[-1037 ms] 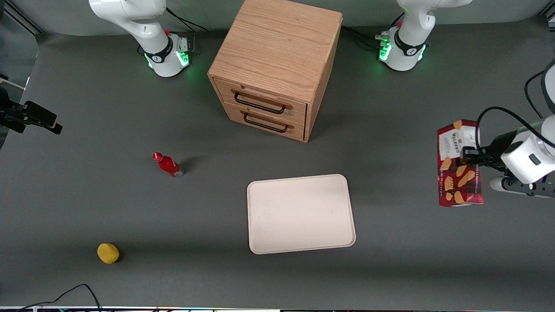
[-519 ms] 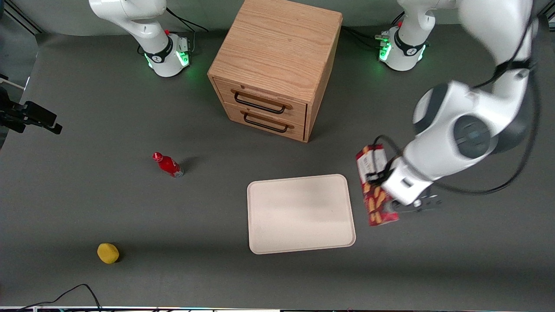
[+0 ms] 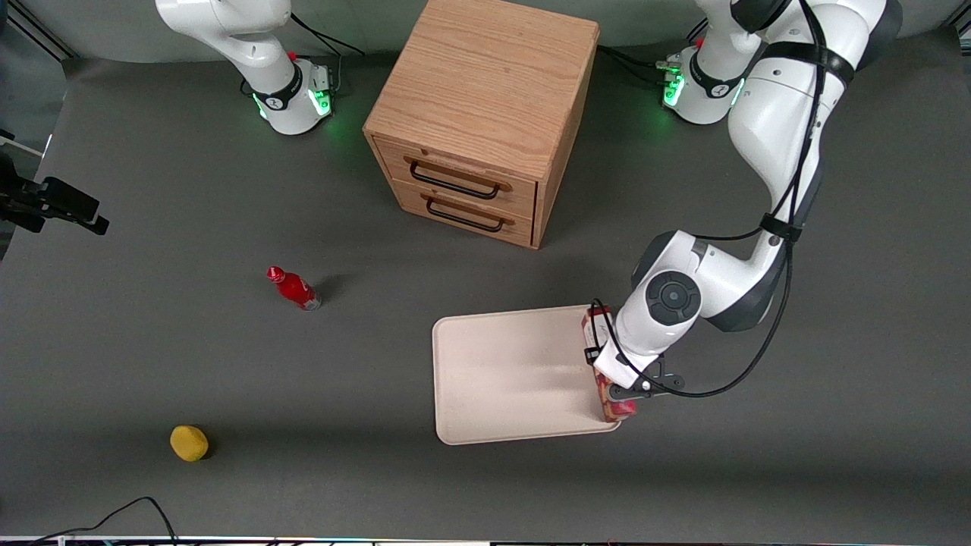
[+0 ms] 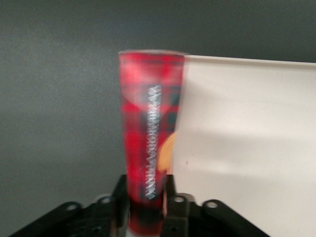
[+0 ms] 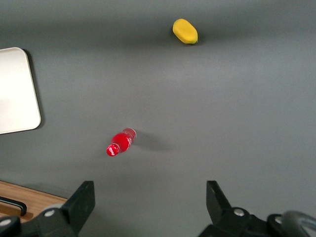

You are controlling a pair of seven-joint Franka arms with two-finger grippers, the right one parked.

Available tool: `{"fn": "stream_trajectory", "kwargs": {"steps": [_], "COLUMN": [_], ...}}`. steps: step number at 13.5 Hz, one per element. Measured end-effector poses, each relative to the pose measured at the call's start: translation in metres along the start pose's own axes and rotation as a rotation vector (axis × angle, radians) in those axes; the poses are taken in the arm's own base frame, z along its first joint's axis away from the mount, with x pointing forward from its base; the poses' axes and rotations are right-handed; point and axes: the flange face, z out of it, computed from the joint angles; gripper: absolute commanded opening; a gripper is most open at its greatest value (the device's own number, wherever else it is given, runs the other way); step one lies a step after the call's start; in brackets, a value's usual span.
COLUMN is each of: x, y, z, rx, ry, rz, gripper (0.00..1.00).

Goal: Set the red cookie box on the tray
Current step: 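Carry the box over the cream tray and lower it onto the tray, then open the left gripper and withdraw it from the box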

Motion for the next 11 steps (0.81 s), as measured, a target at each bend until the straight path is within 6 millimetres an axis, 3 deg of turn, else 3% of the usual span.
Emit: {"fn": "stream_trajectory", "kwargs": {"steps": [4,6,8,11], "x": [0.008,0.017,0.025,0.023], "y": [-0.007,-0.027,-0.063,-0.154], "z": [-0.027,-0.066,-0.134,-0.261], "rx": [0.002,0.033,0.039,0.069], "ry": [0.022,-0.020,-0.096,-0.121], "rz": [-0.019,-0.040,0.004,0.079], "gripper": [1.00,1.00,1.00,1.00]}}
